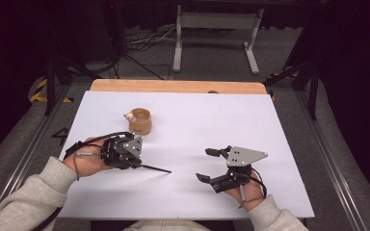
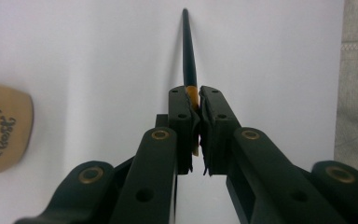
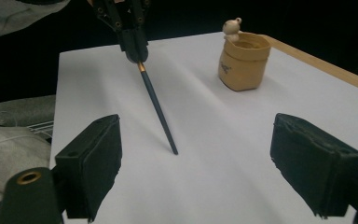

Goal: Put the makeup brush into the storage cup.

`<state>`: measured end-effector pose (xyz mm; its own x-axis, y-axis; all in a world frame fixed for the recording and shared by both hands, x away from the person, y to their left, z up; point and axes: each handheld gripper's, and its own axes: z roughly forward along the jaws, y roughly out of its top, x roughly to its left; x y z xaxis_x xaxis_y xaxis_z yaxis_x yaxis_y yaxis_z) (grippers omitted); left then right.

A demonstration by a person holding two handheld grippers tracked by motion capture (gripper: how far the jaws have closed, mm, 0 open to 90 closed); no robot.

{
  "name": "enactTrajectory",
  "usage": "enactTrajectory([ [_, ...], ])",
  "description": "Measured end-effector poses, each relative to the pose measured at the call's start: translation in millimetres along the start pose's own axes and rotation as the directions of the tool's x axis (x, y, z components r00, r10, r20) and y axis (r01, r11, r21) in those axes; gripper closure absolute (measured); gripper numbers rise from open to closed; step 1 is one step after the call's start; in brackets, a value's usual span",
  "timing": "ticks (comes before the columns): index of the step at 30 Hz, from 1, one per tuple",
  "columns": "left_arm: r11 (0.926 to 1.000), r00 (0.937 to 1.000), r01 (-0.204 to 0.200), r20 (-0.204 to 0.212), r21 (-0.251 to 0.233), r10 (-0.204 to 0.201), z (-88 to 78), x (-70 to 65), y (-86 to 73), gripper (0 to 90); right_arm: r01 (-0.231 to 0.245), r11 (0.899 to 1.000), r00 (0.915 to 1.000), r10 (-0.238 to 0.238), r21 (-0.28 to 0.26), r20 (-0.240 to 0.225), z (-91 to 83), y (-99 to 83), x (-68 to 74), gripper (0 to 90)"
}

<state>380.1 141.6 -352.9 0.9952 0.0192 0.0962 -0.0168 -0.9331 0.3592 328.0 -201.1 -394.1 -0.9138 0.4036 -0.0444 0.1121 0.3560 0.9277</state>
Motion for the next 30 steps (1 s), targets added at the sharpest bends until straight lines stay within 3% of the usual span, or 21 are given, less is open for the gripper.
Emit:
enactTrajectory([
  [4,0.9991,0.9997,-0.014,-0.020,-0.040,0.014,-10.7,-5.5,4.7,84.0,0.015,1.000,0.9995,-0.015,0.006,-0.028,11.4,11.1,4.0,16.7],
  [10,0.9980,0.9987,-0.034,-0.039,-0.053,0.032,-22.3,-10.7,14.3,84.0,0.022,1.000,0.9981,-0.022,0.001,-0.058,23.4,20.9,6.3,16.4],
  [15,0.9955,0.9979,-0.039,-0.055,-0.087,0.034,-33.0,-14.1,21.2,84.0,0.006,1.000,0.9969,-0.007,-0.011,-0.078,30.4,25.7,5.9,16.0],
  [21,0.9921,0.9974,-0.008,-0.072,-0.125,-0.001,-47.8,-14.3,27.2,84.0,-0.003,0.999,0.9959,-0.001,-0.049,-0.090,31.9,27.9,7.4,15.8],
  [30,0.9785,0.9936,0.089,-0.051,-0.186,-0.100,-63.0,-11.9,27.5,83.9,-0.038,0.997,0.9960,0.032,-0.073,-0.084,26.8,21.2,6.3,15.2],
])
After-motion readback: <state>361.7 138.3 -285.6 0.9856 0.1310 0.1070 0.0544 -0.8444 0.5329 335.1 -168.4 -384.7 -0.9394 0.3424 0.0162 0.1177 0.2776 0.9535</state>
